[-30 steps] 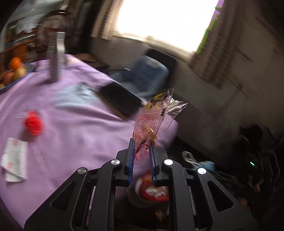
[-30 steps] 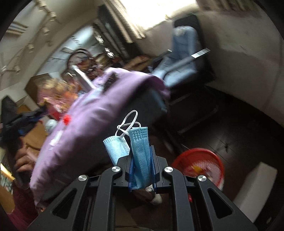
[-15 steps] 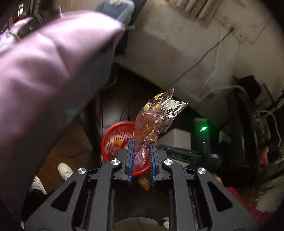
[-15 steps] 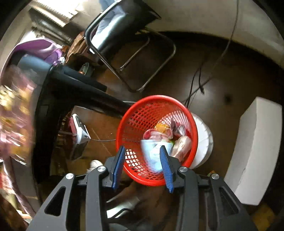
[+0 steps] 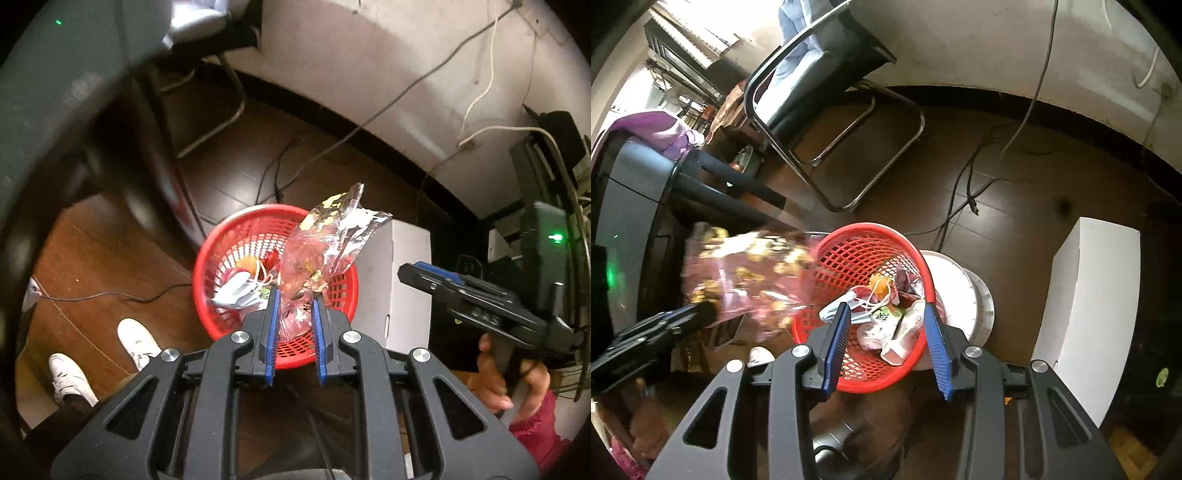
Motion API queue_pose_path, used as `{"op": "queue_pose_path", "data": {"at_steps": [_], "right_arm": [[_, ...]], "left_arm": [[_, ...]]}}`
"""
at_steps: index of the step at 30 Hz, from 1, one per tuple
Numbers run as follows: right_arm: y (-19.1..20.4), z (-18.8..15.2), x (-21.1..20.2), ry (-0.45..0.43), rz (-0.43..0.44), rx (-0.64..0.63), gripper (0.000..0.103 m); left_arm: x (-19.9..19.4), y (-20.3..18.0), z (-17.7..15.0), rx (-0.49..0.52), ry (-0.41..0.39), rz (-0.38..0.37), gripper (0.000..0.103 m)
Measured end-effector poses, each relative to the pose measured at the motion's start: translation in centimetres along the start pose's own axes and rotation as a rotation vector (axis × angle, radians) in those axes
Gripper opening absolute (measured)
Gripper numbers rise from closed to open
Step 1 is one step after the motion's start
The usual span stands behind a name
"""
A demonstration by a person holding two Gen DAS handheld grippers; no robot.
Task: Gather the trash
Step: 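Open both tools over the red wastebasket to drop bag and mask, then move both open tools back over the table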
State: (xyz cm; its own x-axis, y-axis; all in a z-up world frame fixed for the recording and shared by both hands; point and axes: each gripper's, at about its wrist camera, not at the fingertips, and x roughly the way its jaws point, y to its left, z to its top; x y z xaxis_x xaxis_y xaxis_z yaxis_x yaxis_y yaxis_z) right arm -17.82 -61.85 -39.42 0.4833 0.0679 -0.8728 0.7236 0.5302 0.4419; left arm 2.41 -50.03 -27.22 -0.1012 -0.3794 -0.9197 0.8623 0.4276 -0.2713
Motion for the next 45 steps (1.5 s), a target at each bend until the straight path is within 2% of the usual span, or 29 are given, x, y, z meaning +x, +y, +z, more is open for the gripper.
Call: {"op": "queue_pose_path", "data": {"at_steps": [3, 4, 5, 7, 8, 13, 19, 31, 37, 40, 42, 45], "right_arm": [[-0.2, -0.2, -0.2, 0.005, -0.016, -0.007, 0.041], [-0.1, -0.3, -0.2, 0.006, -0.024, -0.01, 0.041], [-0.1, -0.3, -0.3, 0.006, -0.029, -0.013, 0.041], [0.1, -0.4, -0.6, 0.004, -0.039, -0.02, 0.041], [0.2, -0.5, -0.8, 0.002, -0.043, -0.022, 0.041], [1.3, -0.5, -1.8, -0.018, -0.058, -0.049, 0.041], [3.5, -0.7, -4.0, -0.059, -0.039, -0.092, 0.042], [9.0, -2.2, -11.4, -0.191, 0.003, -0.206, 0.047], [12.5, -3.3, -14.0, -0.233, 0.027, -0.28, 0.05], [14.3, -3.8, -15.2, -0.252, 0.041, -0.311, 0.056], [15.7, -4.1, -16.1, -0.263, 0.068, -0.333, 0.059], [18.4, -4.4, -17.1, -0.277, 0.106, -0.39, 0.062]], "left_arm": [[2.3, -0.6, 0.4, 0.011, 0.017, 0.002, 0.022], [2.9, -0.7, 0.2, 0.019, 0.025, 0.017, 0.035], [3.2, -0.9, 0.0, 0.022, 0.026, 0.039, 0.053], [3.3, -1.5, -0.6, 0.038, 0.008, 0.087, 0.072], [3.2, -1.9, -1.0, 0.055, -0.007, 0.102, 0.074], [1.1, -3.0, -2.5, 0.106, -0.083, 0.152, 0.08], [-3.0, -4.4, -3.7, 0.135, -0.188, 0.193, 0.082], [-11.1, -5.8, -6.7, 0.151, -0.383, 0.223, 0.086], [-14.9, -5.5, -9.1, 0.14, -0.477, 0.262, 0.09], [-17.0, -4.9, -10.3, 0.122, -0.516, 0.298, 0.093], [-18.9, -4.2, -11.1, 0.106, -0.545, 0.347, 0.094], [-22.5, -1.5, -12.3, 0.031, -0.586, 0.415, 0.095]]}}
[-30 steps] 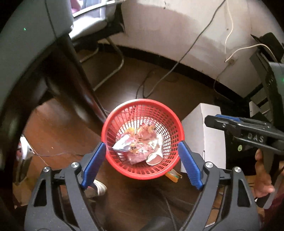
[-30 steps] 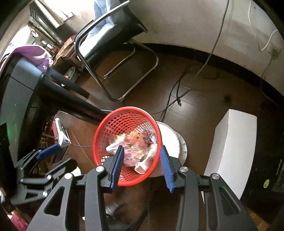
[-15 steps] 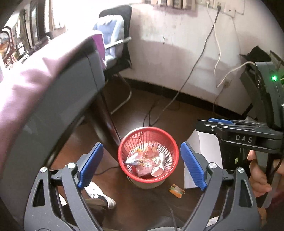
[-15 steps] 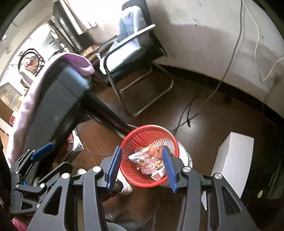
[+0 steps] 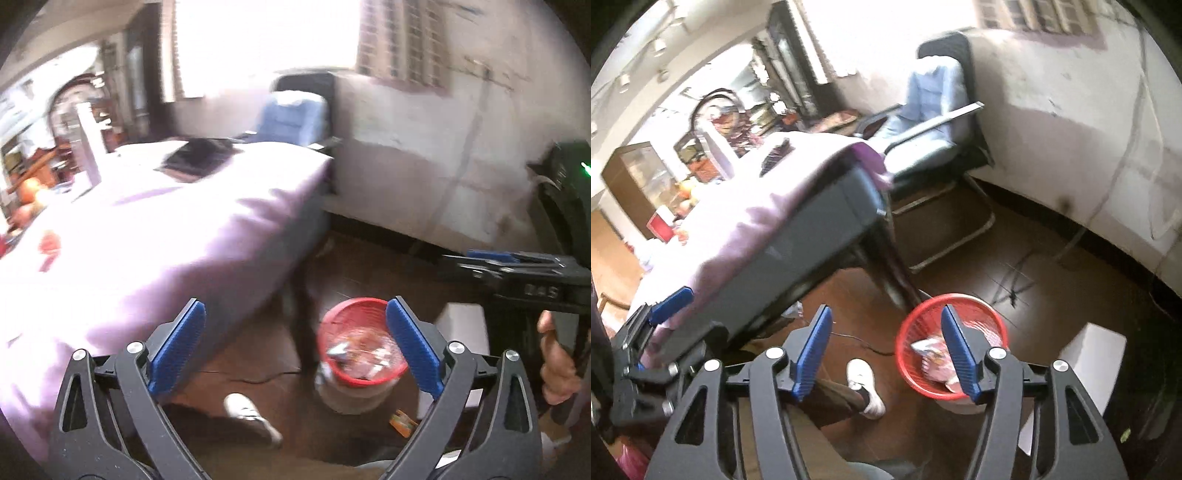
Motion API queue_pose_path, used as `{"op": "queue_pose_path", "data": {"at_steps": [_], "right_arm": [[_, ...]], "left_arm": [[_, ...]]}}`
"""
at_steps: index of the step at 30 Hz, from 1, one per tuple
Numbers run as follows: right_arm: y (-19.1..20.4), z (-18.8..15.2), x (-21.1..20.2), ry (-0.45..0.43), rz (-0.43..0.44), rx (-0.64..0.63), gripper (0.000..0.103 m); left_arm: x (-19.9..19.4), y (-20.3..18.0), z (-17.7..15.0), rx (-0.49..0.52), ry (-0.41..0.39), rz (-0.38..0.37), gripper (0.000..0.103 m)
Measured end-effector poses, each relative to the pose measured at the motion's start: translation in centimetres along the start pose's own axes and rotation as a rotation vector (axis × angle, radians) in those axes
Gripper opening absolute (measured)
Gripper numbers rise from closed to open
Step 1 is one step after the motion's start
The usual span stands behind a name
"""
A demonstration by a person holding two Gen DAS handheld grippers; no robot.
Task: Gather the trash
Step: 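Move both open tools back over the table, then grasp the white paper napkin with the left tool while the right tool grasps the red tassel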
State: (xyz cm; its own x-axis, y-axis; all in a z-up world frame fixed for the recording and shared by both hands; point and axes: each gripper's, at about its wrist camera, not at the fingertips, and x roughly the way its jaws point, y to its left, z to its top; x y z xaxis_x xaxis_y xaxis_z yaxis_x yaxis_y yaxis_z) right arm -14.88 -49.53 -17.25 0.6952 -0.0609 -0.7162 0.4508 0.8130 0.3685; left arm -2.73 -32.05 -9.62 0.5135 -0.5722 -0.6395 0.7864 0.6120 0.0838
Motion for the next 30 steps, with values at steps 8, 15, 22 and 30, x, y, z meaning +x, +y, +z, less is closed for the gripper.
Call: {"op": "queue_pose_path", "data": {"at_steps": [8, 15, 22, 30], "right_arm": [[9.4, 3.2, 2.0, 0.006, 0.162, -0.154, 0.066], [20.6, 7.1, 6.7, 0.038, 0.28, -0.318, 0.066], [33.6, 11.1, 13.5, 0.09, 0.341, -0.475, 0.066], [41.1, 12.0, 23.0, 0.275, 0.306, -0.543, 0.061]], "left_arm": [[-4.2, 18.4, 1.3, -0.346, 0.021, 0.214, 0.096], [-3.4, 29.1, -0.5, -0.487, 0.121, 0.357, 0.096], [1.4, 32.0, -0.9, -0.509, 0.289, 0.328, 0.096], [2.9, 32.7, -0.6, -0.45, 0.339, 0.318, 0.072]]}}
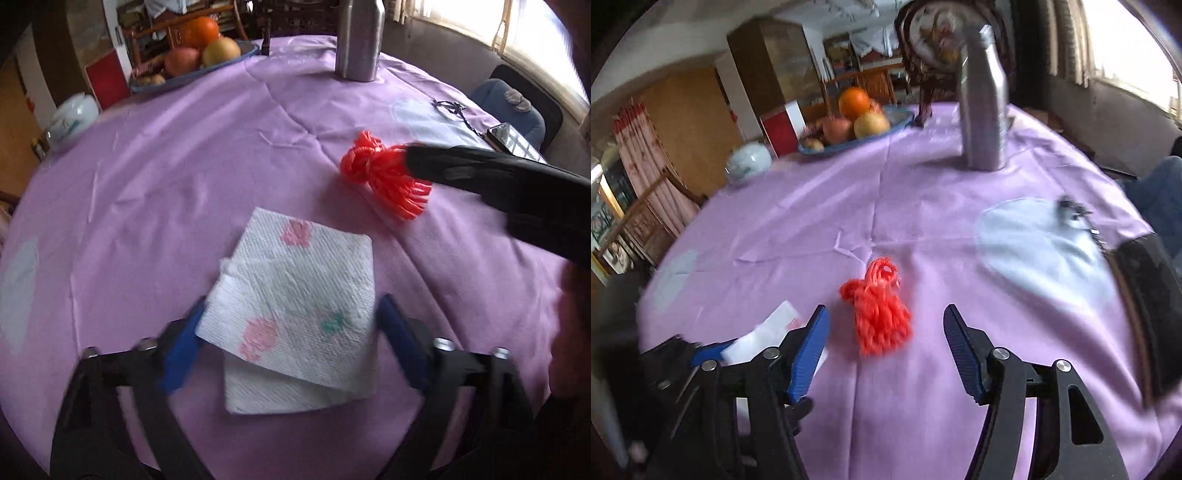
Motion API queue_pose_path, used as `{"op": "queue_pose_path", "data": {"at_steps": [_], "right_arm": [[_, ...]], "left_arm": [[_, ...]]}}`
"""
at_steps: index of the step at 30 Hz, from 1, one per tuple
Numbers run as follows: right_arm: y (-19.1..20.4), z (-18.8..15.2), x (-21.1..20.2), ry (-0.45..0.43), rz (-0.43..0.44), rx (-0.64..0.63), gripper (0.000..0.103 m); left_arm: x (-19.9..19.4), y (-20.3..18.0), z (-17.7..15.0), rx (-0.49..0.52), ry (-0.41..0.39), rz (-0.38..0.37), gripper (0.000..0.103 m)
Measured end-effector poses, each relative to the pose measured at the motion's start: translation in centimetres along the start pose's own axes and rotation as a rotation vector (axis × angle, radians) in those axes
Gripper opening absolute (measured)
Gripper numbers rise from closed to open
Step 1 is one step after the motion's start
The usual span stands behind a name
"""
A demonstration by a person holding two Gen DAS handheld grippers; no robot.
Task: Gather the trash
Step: 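Grasp the white paper napkin with the left tool while the right tool grasps the red tassel, then carry the napkin and red tassel to the red wastebasket with both tools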
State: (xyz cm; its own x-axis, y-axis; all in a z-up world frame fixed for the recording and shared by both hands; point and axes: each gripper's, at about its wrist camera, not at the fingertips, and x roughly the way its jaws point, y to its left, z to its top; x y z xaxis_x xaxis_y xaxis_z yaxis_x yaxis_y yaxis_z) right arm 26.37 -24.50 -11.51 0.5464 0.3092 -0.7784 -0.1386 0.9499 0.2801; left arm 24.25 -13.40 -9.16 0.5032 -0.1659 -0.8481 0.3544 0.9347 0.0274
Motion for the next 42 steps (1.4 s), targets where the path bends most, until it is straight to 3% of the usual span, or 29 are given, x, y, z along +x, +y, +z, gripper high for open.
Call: {"op": "queue_pose_path", "data": {"at_steps": [1, 2, 4, 7, 10, 13, 18, 24, 30, 37, 39, 41, 42], "right_arm": [[-0.3, 0.2, 1.0, 0.028, 0.012, 0.012, 0.049], [-0.4, 0.2, 1.7, 0.057, 0.027, 0.028, 0.023], [-1.0, 0.1, 0.9, 0.021, 0.051, 0.064, 0.022], [-0.6, -1.4, -4.0, -0.111, 0.05, 0.019, 0.022], [-1.0, -4.1, -8.9, -0.18, 0.056, 0.009, 0.022], [-2.4, -7.5, -13.9, -0.236, 0.042, 0.024, 0.022], [-7.4, -15.4, -22.4, -0.328, -0.077, 0.11, 0.022], [-15.2, -25.3, -27.8, -0.319, -0.249, 0.281, 0.023], [-21.5, -33.8, -27.3, -0.249, -0.328, 0.431, 0.023], [-28.9, -41.4, -20.4, -0.111, -0.346, 0.638, 0.023], [-30.6, -42.7, -18.0, -0.071, -0.341, 0.678, 0.023], [-31.9, -43.4, -15.9, -0.043, -0.347, 0.698, 0.026], [-32.7, -43.9, -14.5, -0.022, -0.351, 0.711, 0.027]], "left_arm": [[-0.2, 0.2, 0.0, 0.001, -0.016, 0.0, 0.054], [-0.5, 0.5, -0.1, -0.006, -0.033, -0.008, 0.032], [-1.0, 1.5, -0.4, -0.047, -0.046, -0.091, 0.011], [-2.5, 2.1, -0.8, -0.075, -0.08, -0.158, 0.011], [-4.8, 0.4, -1.0, -0.013, -0.136, -0.141, 0.011], [-7.4, -2.4, -1.2, 0.044, -0.175, -0.192, 0.011], [-10.0, -10.4, -2.7, 0.19, -0.203, -0.285, 0.011], [-9.6, -22.0, -5.7, 0.376, -0.148, -0.415, 0.012], [-6.4, -32.4, -10.5, 0.544, -0.049, -0.505, 0.015], [3.4, -40.5, -15.9, 0.647, 0.134, -0.531, 0.017], [6.3, -41.4, -16.6, 0.656, 0.173, -0.526, 0.031], [9.4, -42.1, -17.1, 0.646, 0.195, -0.504, 0.056], [10.7, -42.2, -17.3, 0.637, 0.202, -0.492, 0.061]]}}
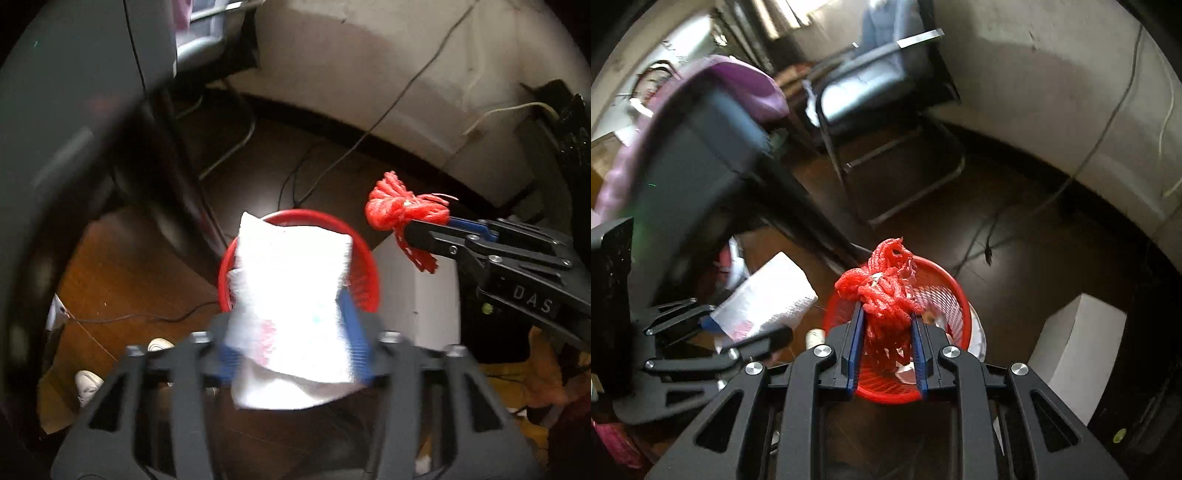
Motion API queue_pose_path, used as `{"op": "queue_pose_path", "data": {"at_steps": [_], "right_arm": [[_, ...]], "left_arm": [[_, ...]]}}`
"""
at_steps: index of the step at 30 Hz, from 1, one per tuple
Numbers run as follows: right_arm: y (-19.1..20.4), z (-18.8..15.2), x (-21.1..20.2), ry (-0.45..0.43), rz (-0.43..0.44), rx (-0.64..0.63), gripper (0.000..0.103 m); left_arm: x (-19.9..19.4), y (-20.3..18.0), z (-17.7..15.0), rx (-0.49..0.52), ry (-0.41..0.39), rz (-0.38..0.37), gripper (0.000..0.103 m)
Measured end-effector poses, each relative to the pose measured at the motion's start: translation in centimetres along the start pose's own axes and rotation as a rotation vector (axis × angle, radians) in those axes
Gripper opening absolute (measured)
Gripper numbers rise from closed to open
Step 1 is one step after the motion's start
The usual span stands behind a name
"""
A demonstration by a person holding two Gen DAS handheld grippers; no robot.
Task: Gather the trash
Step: 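Carry the napkin and red tassel to the red wastebasket with both tools, then open both tools over the red wastebasket to drop napkin and tassel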
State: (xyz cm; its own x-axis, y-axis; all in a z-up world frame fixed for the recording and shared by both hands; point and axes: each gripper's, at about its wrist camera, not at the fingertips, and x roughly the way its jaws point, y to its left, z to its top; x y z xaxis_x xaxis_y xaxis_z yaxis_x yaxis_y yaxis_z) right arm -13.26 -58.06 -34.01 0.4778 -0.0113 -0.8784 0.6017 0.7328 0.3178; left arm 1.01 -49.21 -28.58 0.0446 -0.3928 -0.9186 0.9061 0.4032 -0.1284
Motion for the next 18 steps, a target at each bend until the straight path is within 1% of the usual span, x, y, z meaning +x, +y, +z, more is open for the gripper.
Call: {"op": "queue_pose_path", "data": {"at_steps": [1, 2, 4, 6, 8, 9, 13, 15, 18], "right_arm": [[-0.3, 0.0, 1.3, 0.019, 0.003, 0.009, 0.03], [-0.7, -0.1, 2.8, 0.045, 0.02, 0.022, 0.04], [-1.1, -0.2, 4.7, 0.084, 0.034, 0.058, 0.052], [-1.3, -0.3, 5.8, 0.108, 0.048, 0.08, 0.052], [-1.7, -0.5, 5.8, 0.108, 0.051, 0.096, 0.052], [-1.8, -0.5, 5.5, 0.102, 0.048, 0.097, 0.052], [-1.4, -0.8, 2.7, 0.056, 0.013, 0.08, 0.053], [-1.0, -1.4, 0.9, 0.042, -0.025, 0.067, 0.057], [-0.4, -2.9, -1.4, 0.034, -0.084, 0.042, 0.059]], "left_arm": [[0.8, 0.3, 0.0, -0.011, 0.007, 0.006, 0.07], [1.8, 0.9, -0.1, -0.028, 0.017, 0.01, 0.074], [2.6, 1.4, -0.5, -0.044, 0.034, 0.007, 0.076], [3.0, 1.8, -0.9, -0.035, 0.041, 0.019, 0.078], [2.6, 1.7, -1.3, -0.021, 0.03, 0.034, 0.083], [2.4, 1.7, -1.4, -0.018, 0.024, 0.038, 0.083], [1.1, 0.7, -2.4, -0.021, 0.003, 0.049, 0.083], [-0.1, 0.4, -3.1, -0.017, -0.012, 0.067, 0.083], [-1.9, -0.3, -4.1, -0.011, -0.029, 0.104, 0.084]]}}
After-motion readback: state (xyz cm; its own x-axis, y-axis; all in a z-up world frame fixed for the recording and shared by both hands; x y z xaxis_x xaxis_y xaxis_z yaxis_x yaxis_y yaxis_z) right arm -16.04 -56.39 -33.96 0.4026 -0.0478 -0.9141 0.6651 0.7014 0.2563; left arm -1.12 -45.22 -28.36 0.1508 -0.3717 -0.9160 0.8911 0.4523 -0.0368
